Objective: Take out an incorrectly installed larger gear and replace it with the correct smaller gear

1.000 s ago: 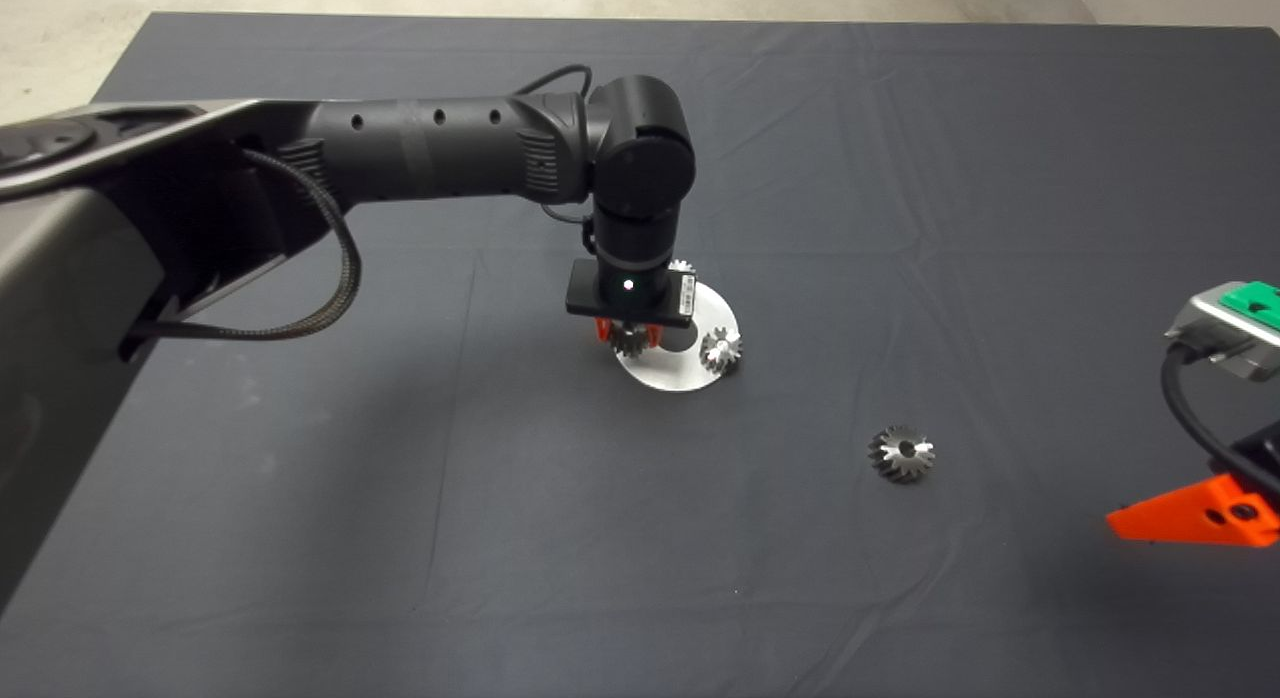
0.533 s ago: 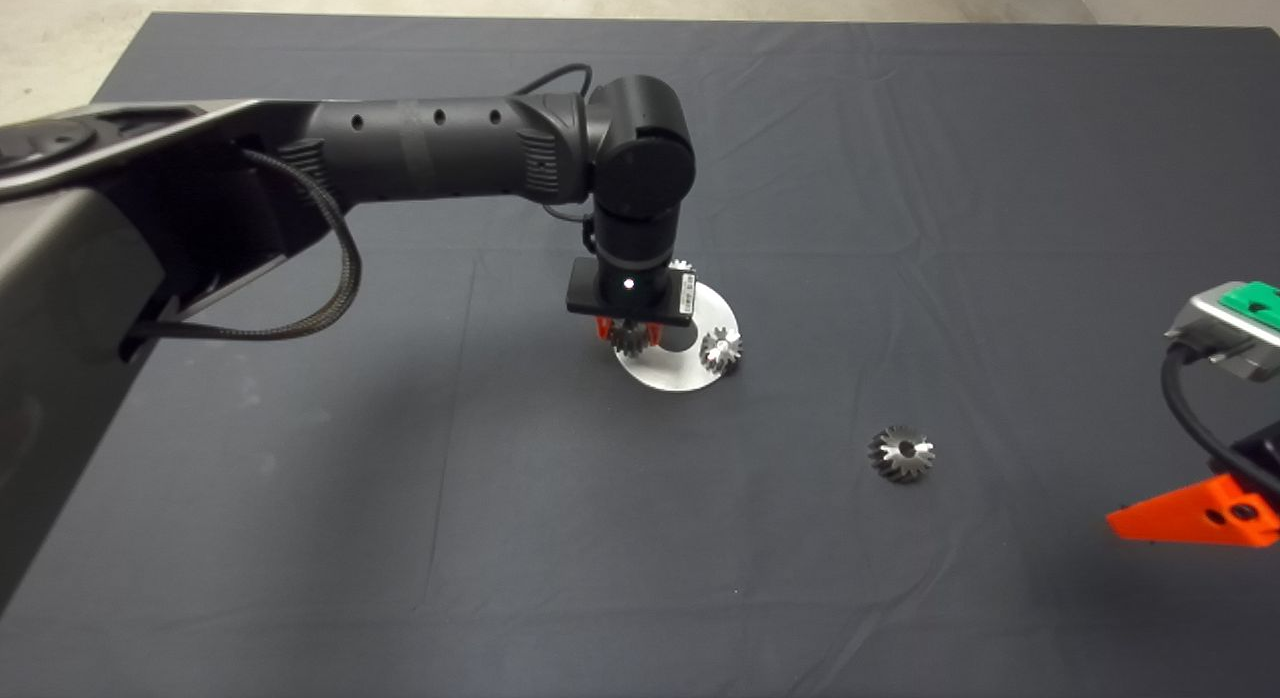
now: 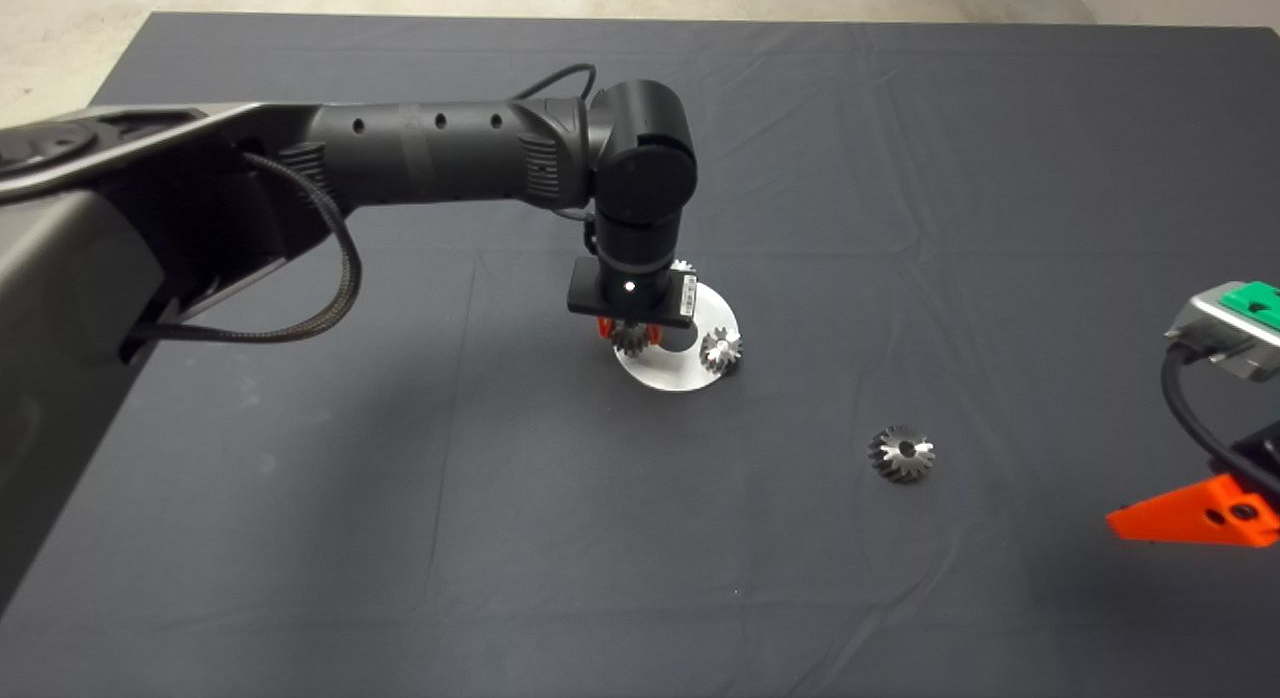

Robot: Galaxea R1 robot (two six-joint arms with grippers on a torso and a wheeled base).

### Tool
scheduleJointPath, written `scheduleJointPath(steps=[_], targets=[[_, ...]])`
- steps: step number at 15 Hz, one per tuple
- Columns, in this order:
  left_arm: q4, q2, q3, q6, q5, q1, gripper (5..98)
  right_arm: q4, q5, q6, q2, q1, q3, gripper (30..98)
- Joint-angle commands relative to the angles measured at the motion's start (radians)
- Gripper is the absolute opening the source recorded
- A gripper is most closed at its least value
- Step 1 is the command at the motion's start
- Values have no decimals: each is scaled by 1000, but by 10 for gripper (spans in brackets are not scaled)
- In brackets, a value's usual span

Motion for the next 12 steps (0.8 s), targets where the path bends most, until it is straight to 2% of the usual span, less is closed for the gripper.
scheduleJointPath(steps=[1, 7, 12], targets=[[27, -1, 21, 3, 15, -4, 337, 31, -1, 7, 0, 15, 5, 924], [32, -6, 18, 3, 35, -4, 337, 31, -1, 7, 0, 15, 4, 924], [47, -6, 30, 2, 43, -4, 337, 31, -1, 7, 0, 15, 4, 924]])
